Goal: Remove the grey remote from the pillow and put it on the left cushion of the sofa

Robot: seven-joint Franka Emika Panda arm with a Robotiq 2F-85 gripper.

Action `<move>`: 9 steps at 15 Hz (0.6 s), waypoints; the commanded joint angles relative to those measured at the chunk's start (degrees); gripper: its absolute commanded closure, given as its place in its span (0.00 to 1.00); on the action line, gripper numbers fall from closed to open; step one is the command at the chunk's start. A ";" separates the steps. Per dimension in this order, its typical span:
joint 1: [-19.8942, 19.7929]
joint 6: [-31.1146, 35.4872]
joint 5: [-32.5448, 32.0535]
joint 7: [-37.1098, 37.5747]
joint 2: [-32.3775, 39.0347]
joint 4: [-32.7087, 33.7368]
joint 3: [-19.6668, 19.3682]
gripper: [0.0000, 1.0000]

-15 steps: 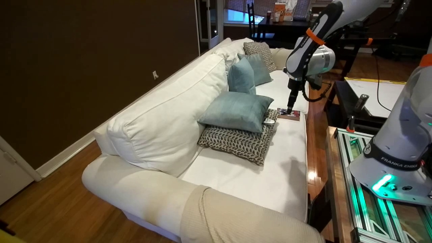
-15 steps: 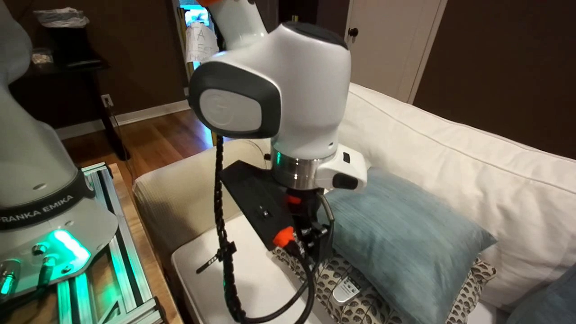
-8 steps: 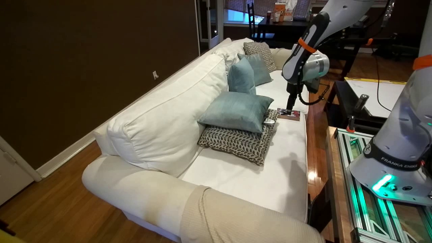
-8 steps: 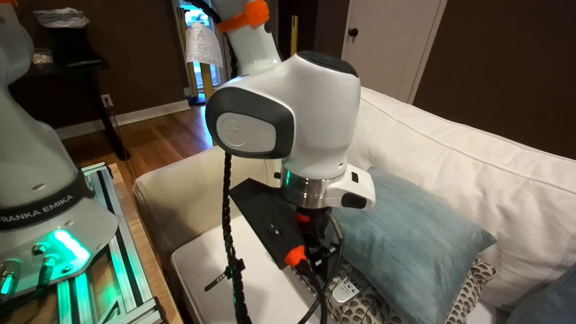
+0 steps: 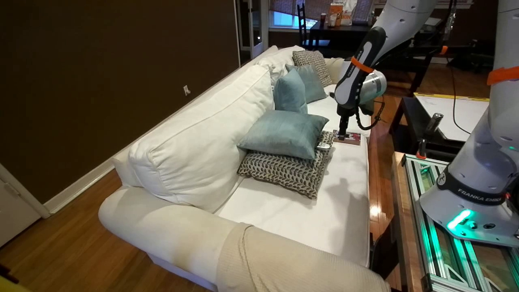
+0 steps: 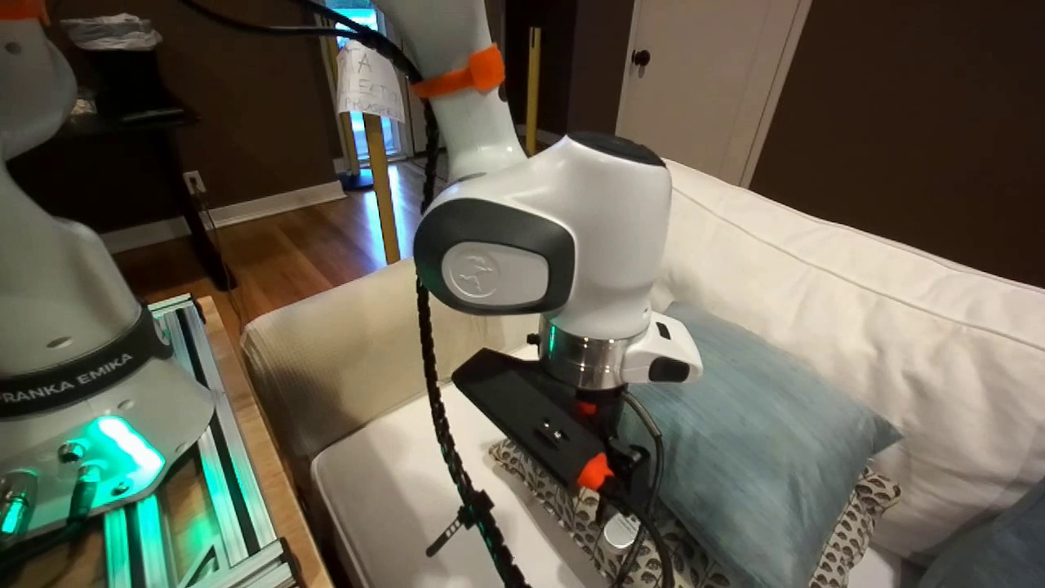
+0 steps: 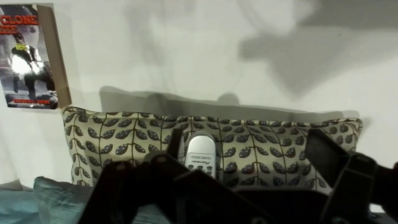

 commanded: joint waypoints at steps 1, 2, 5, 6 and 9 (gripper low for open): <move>-4.14 7.60 -1.31 3.36 7.35 3.49 3.51 0.00; -5.71 9.68 -1.01 4.00 8.54 3.87 4.91 0.00; -11.42 14.03 -1.73 5.44 11.71 5.15 9.66 0.00; -14.16 15.41 -2.03 5.52 13.10 5.88 12.00 0.00; -19.71 17.78 -4.90 5.96 16.08 7.92 16.13 0.00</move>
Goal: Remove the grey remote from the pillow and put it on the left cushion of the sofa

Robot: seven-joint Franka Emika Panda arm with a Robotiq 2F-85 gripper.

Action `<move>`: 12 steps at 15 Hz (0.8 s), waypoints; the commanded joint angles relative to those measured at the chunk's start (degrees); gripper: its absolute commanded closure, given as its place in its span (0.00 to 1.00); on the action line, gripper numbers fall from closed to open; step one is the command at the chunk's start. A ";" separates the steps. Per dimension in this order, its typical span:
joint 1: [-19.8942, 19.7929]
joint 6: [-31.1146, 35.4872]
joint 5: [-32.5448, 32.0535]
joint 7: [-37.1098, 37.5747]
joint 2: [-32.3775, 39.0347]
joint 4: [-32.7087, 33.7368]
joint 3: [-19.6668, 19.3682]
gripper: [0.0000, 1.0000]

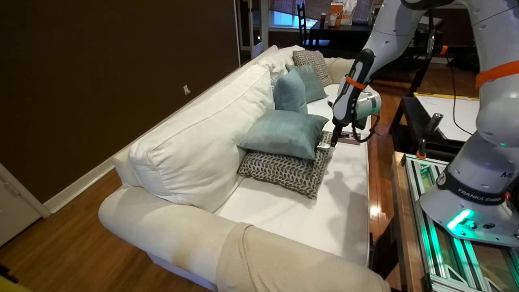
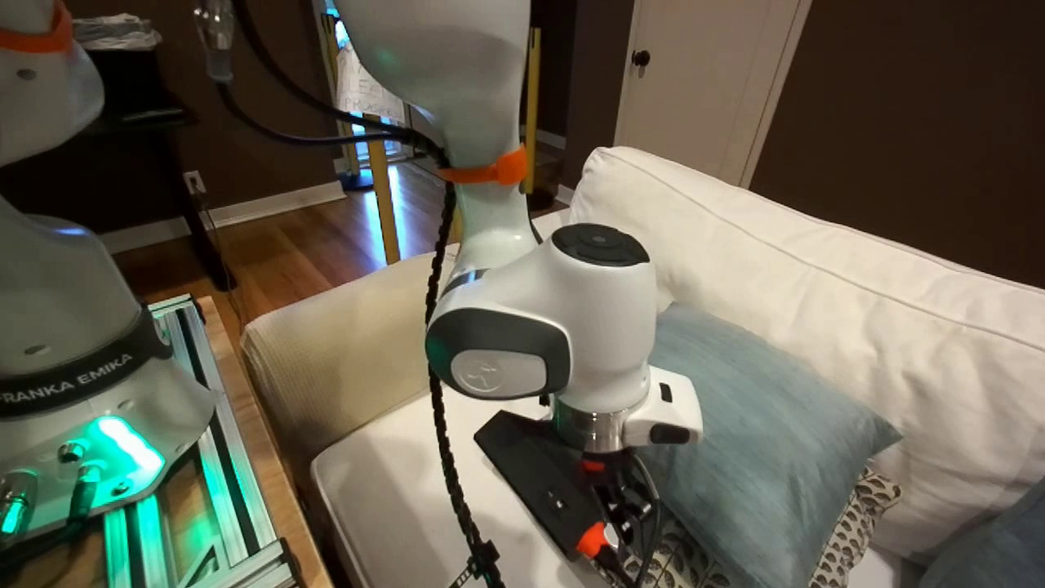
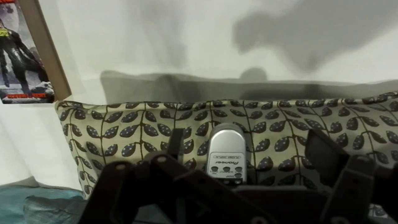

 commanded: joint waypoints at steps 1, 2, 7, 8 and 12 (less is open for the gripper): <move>-7.16 3.32 -4.55 1.94 4.59 3.51 4.91 0.00; -8.01 4.60 -5.67 2.30 5.83 4.31 5.19 0.00; -12.33 6.89 -10.52 4.22 9.16 6.62 8.19 0.00; -13.26 7.37 -11.30 4.65 9.71 6.88 9.08 0.00; -15.29 10.65 -14.34 7.30 12.25 8.46 10.73 0.00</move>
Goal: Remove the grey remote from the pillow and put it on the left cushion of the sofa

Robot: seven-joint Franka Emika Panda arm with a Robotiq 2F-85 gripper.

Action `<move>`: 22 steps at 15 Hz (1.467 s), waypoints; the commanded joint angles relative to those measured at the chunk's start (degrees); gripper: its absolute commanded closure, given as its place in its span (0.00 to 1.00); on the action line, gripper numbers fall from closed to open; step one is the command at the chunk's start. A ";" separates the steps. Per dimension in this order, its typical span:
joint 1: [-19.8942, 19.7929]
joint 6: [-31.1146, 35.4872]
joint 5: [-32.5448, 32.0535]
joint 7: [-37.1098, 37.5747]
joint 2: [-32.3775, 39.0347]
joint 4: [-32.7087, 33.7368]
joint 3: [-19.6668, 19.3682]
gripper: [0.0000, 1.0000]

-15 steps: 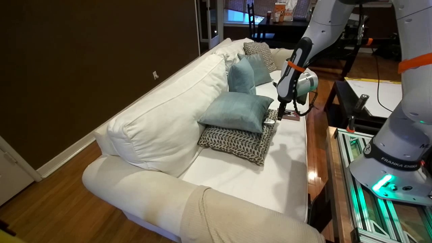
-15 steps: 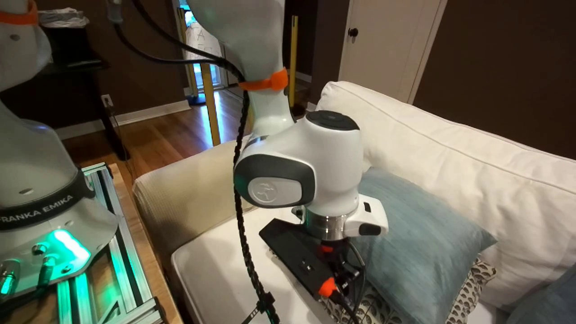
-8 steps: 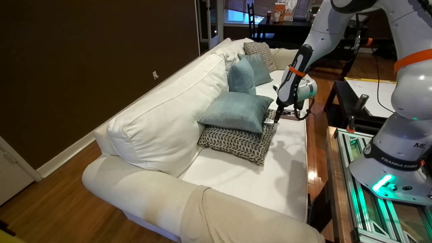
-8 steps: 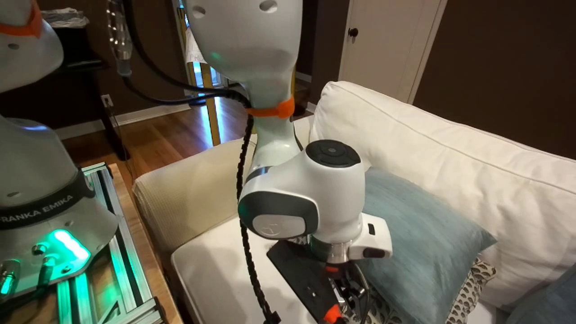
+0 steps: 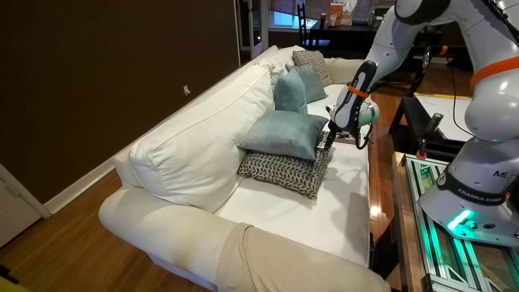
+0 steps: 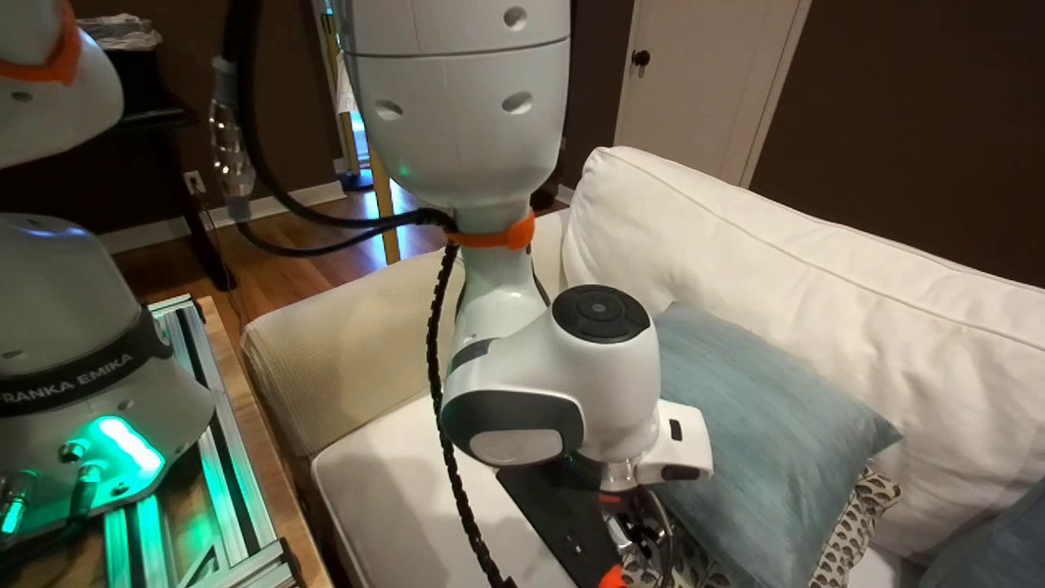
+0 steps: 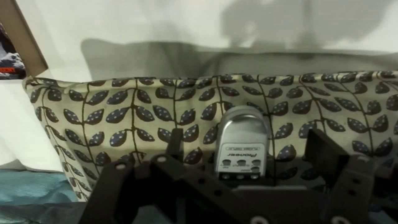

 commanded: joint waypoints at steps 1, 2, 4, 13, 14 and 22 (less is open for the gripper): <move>-2.43 3.39 -4.36 3.44 3.54 2.41 1.47 0.00; -2.48 3.99 -5.16 4.14 4.04 2.75 1.40 0.00; -2.45 5.08 -6.61 5.62 4.89 3.49 1.12 0.00; -4.69 6.28 -11.47 9.76 6.54 5.53 2.80 0.26; -4.91 6.21 -11.77 9.85 6.54 5.62 2.99 0.30; -5.47 5.26 -13.39 10.11 5.96 5.29 3.36 0.76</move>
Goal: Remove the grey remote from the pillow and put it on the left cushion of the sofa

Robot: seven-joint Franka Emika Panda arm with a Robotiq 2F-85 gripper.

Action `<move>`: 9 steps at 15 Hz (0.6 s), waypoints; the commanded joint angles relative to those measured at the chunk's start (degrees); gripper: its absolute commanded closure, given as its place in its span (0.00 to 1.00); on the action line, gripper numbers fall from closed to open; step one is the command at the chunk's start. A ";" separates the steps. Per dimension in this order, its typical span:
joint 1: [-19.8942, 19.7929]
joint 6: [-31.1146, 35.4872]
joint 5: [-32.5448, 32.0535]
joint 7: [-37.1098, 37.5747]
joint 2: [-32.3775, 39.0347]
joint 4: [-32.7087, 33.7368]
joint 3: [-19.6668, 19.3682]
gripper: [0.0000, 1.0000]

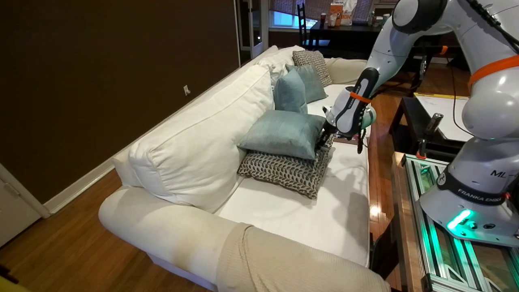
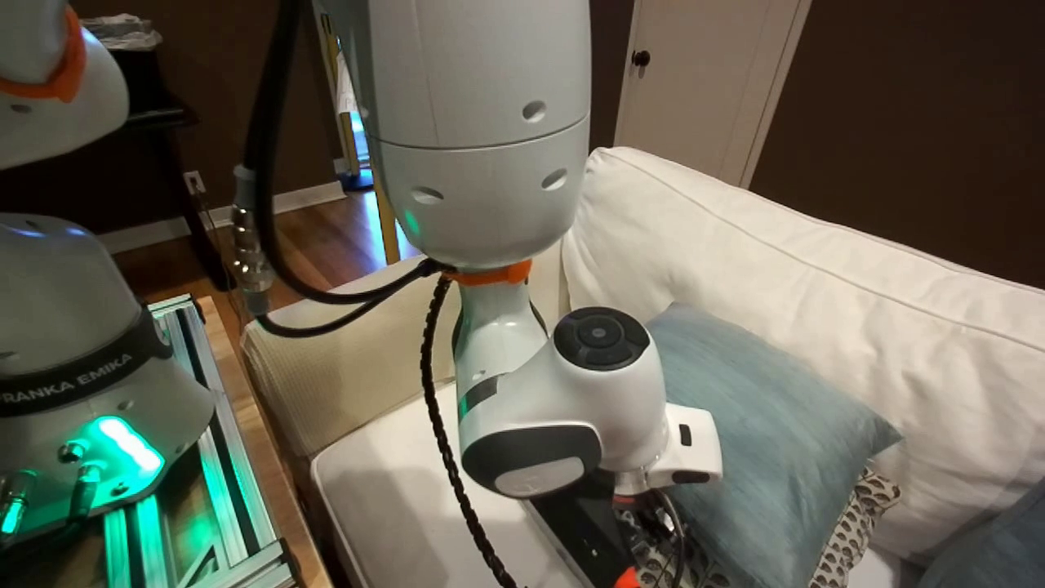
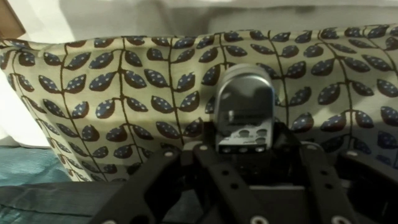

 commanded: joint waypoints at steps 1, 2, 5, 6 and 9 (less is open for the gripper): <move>-1.16 -0.07 -2.38 1.17 0.20 -0.23 0.61 0.76; -0.53 -0.37 -2.21 1.36 -0.47 -0.87 0.10 0.76; 0.40 -1.04 -1.71 2.03 -2.53 -3.24 -0.45 0.76; 0.40 -1.31 -1.68 2.20 -3.11 -3.97 -0.39 0.76; 3.50 -1.78 -0.77 2.82 -5.80 -6.90 -3.26 0.76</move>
